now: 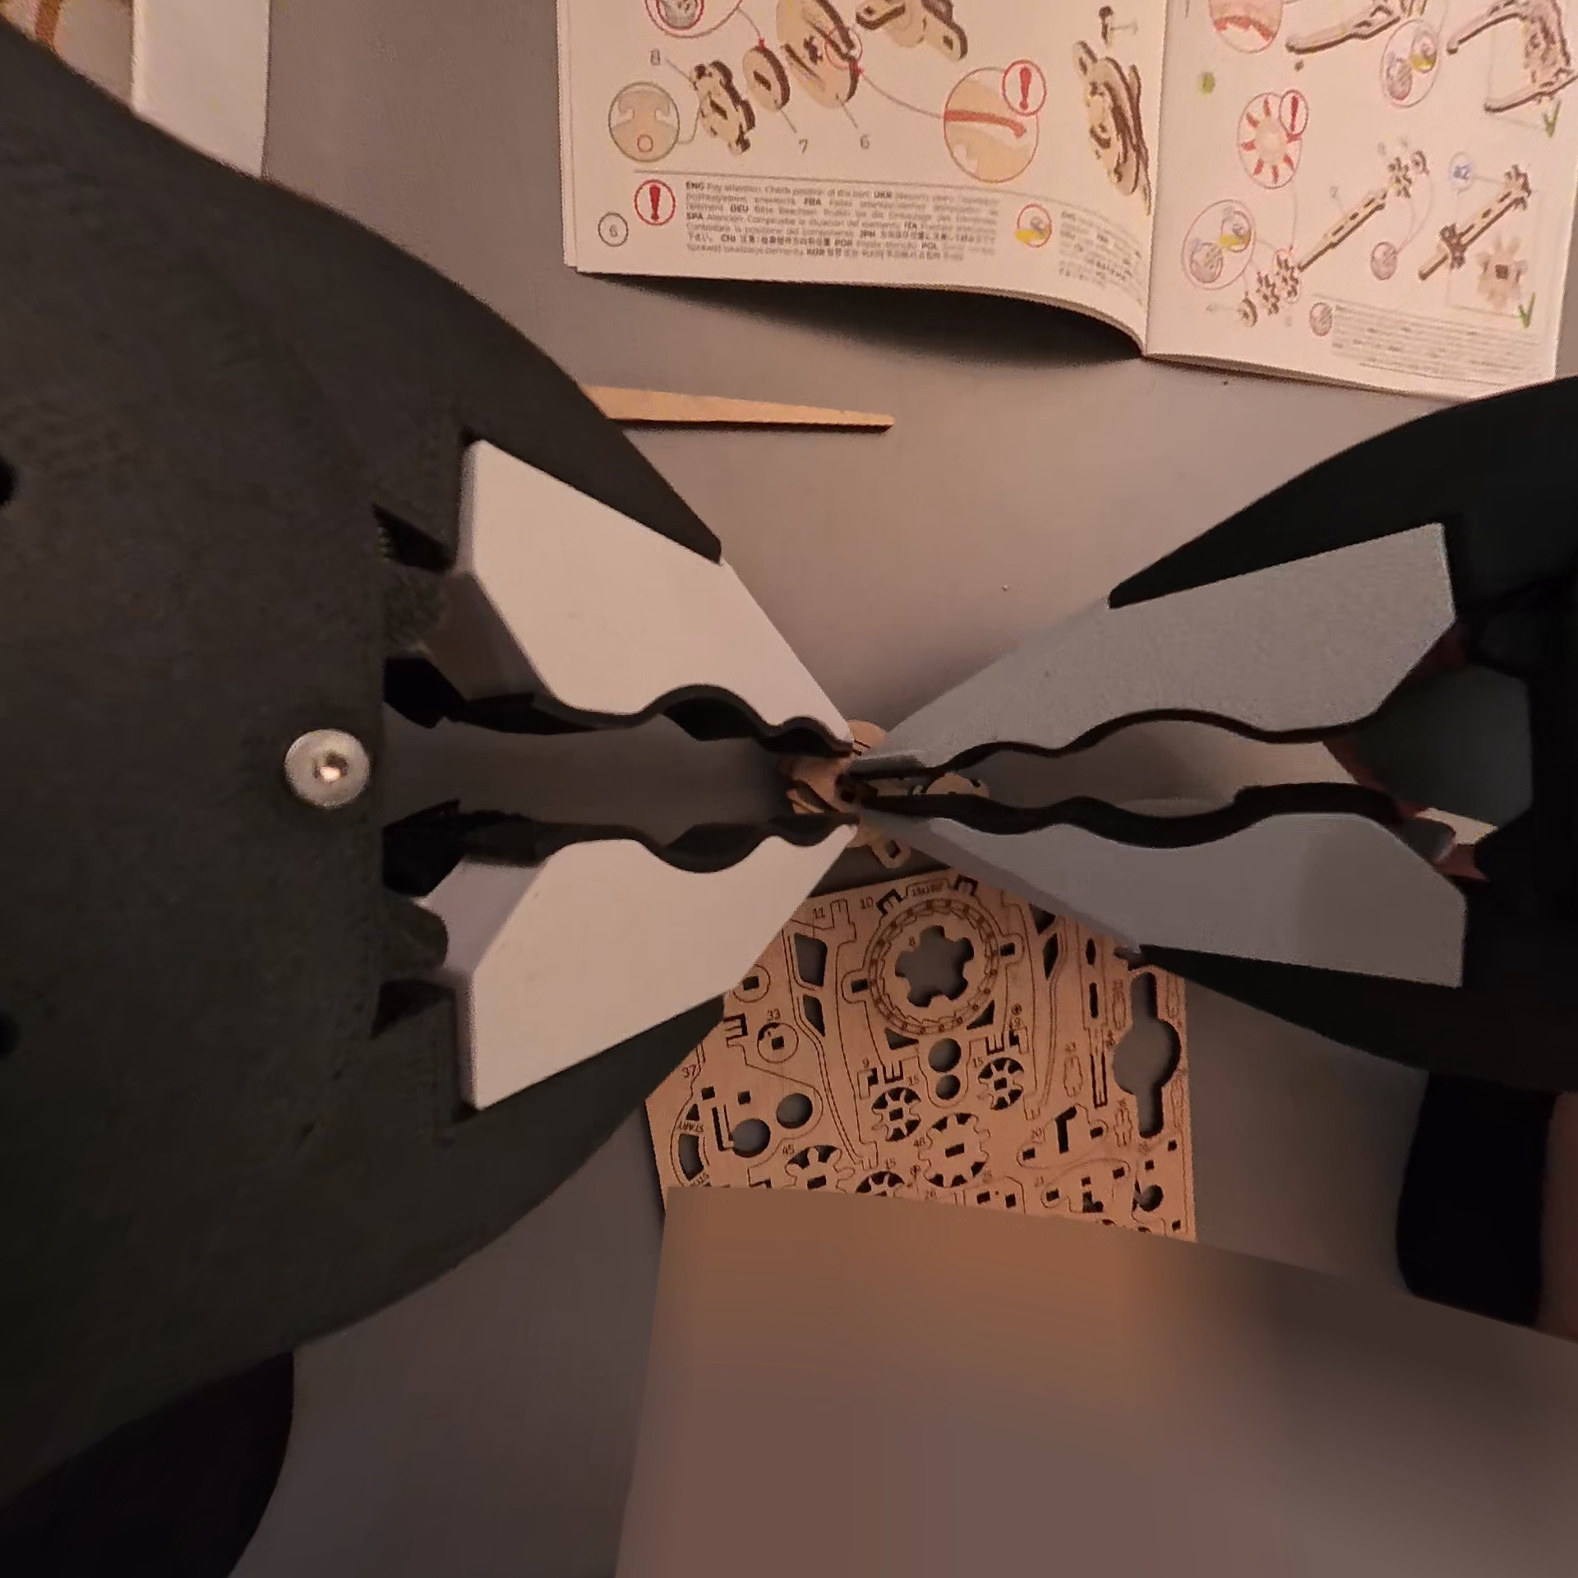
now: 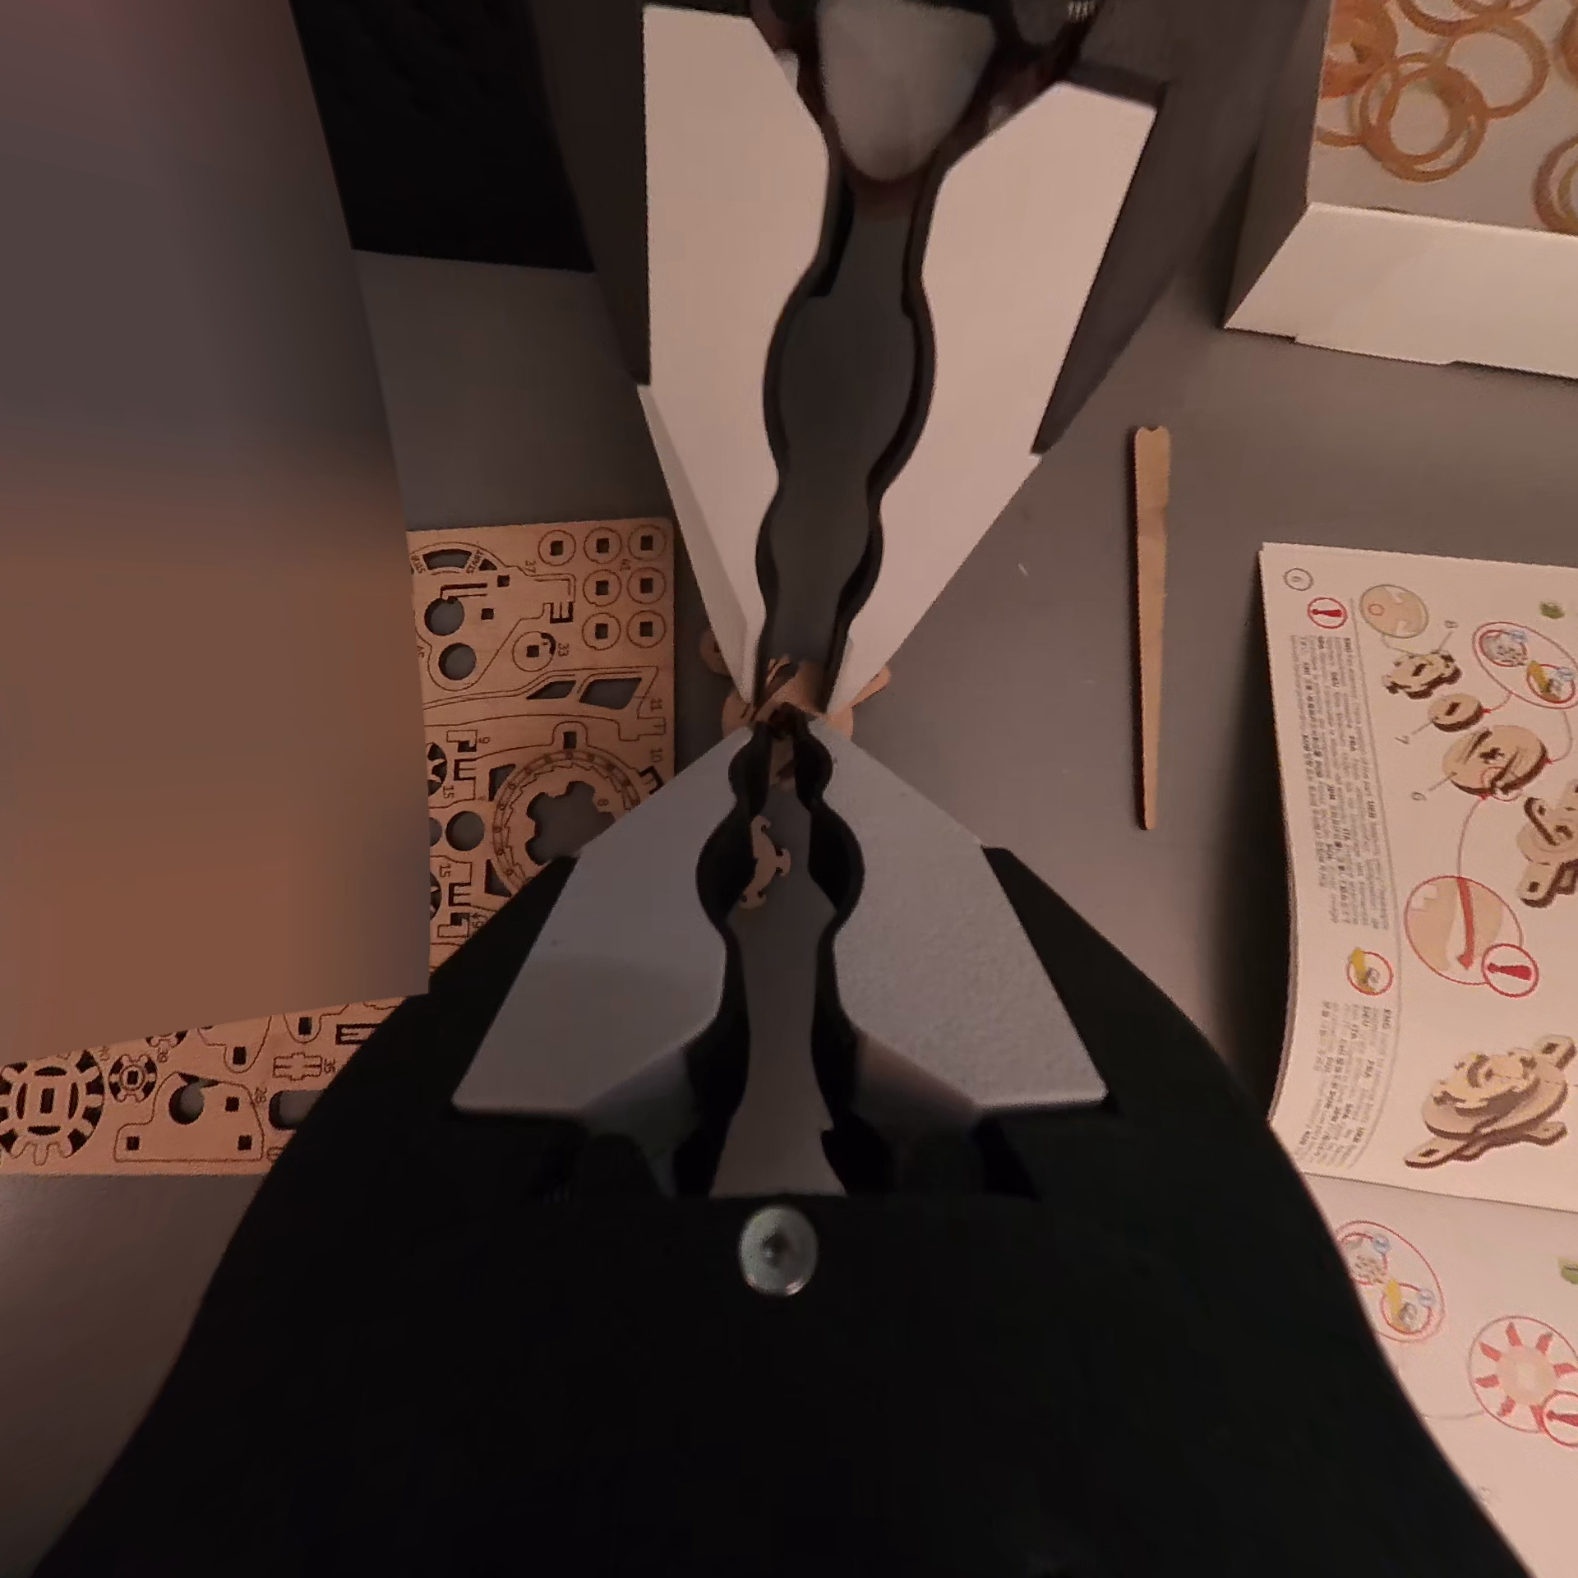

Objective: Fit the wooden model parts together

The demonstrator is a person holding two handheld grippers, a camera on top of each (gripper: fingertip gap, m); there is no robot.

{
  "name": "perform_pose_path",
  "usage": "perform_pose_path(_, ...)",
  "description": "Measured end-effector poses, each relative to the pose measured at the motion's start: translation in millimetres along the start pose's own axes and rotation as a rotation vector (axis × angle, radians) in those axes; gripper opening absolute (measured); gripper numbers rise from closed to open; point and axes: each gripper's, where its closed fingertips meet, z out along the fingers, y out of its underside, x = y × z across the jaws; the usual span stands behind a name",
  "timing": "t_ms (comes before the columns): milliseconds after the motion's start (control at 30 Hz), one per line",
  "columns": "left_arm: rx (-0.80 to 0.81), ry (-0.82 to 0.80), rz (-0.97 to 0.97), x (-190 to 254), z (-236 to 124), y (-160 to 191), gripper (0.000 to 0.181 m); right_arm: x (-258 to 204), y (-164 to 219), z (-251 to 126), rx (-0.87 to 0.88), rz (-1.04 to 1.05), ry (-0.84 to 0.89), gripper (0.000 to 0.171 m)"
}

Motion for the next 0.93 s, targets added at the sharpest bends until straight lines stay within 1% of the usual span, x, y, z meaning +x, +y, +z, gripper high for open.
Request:
perform_pose_path(100, -0.001, -0.002, -0.006, -1.4, 0.0, 0.9, 0.007, 0.0, -1.1, 0.6, 0.004, 0.003, 0.001, 0.006)
perform_pose_path(267, 0.002, -0.002, -0.012, -2.3, 0.7, 2.0, 0.009, -0.2, -4.1, 1.3, 0.038, 0.078, -0.048, 0.01)
perform_pose_path(367, 0.014, 0.007, -0.026, -2.1, 1.2, 1.2, 0.009, 2.3, -2.6, 1.0, 0.024, 0.039, -0.017, 0.007)
perform_pose_path(533, 0.027, 0.021, -0.044, -1.6, 1.3, 0.6, 0.009, 1.5, -1.8, 1.0, 0.006, 0.03, -0.007, 0.008)
perform_pose_path(667, 0.01, 0.01, -0.033, -0.9, 1.9, 0.7, 0.013, -0.1, -4.2, -2.3, 0.008, -0.06, 0.022, 0.009)
perform_pose_path(833, -0.01, -0.023, -0.021, -2.9, -1.6, -0.5, 0.019, 3.0, 0.7, -1.5, 0.02, -0.012, -0.009, 0.007)
perform_pose_path(933, -0.02, -0.024, -0.037, -1.1, -4.7, -2.1, 0.019, -0.6, -3.5, -2.5, 0.034, -0.011, -0.023, 0.008)
